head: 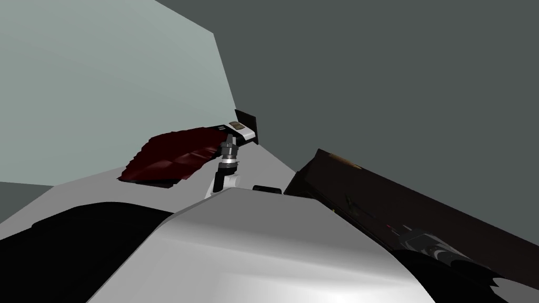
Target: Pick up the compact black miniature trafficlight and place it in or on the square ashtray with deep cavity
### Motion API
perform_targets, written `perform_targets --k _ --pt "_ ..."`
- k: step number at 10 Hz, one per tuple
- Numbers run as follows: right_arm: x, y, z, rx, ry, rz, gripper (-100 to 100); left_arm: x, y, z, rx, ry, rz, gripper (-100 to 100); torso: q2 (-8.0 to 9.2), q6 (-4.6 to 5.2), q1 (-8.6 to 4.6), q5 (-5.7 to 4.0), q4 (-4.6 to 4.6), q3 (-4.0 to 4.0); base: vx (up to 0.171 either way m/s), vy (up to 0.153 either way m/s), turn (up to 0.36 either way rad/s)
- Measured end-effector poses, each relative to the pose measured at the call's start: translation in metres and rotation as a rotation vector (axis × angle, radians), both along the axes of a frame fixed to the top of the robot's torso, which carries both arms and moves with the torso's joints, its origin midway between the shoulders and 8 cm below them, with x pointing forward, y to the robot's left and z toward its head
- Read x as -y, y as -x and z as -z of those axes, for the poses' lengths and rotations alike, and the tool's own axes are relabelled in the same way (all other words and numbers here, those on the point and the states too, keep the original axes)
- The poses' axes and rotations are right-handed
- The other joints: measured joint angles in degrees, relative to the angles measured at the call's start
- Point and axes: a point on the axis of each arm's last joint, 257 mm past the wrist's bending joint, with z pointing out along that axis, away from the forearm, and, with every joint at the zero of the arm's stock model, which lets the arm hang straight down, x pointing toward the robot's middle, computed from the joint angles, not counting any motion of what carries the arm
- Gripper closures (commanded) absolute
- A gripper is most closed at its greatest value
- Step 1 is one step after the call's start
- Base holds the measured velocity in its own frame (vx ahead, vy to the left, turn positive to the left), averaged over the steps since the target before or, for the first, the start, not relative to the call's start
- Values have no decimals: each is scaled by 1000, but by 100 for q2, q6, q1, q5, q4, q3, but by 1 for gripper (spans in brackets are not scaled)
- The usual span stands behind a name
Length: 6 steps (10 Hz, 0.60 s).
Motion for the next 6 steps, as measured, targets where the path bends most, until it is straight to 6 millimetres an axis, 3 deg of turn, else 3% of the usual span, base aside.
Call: perform_targets --k 3,4,5,6 --pt "1 -1 -1 -1 3 -3 100 0 0 0 0 0 0 0 4 5 7 -3 2 3 0 -2 4" --pt "1 -1 -1 -1 3 -3 0 0 0 0 0 0 0 0 5 6 8 -3 2 4 0 0 0" --pt "0 -1 -1 -1 3 -3 100 0 0 0 0 0 0 0 6 6 8 -3 2 4 -22 43 -128" --pt "2 -7 -6 -2 4 -11 100 0 0 0 0 0 0 0 15 14 24 2 4 9 -14 29 -41"
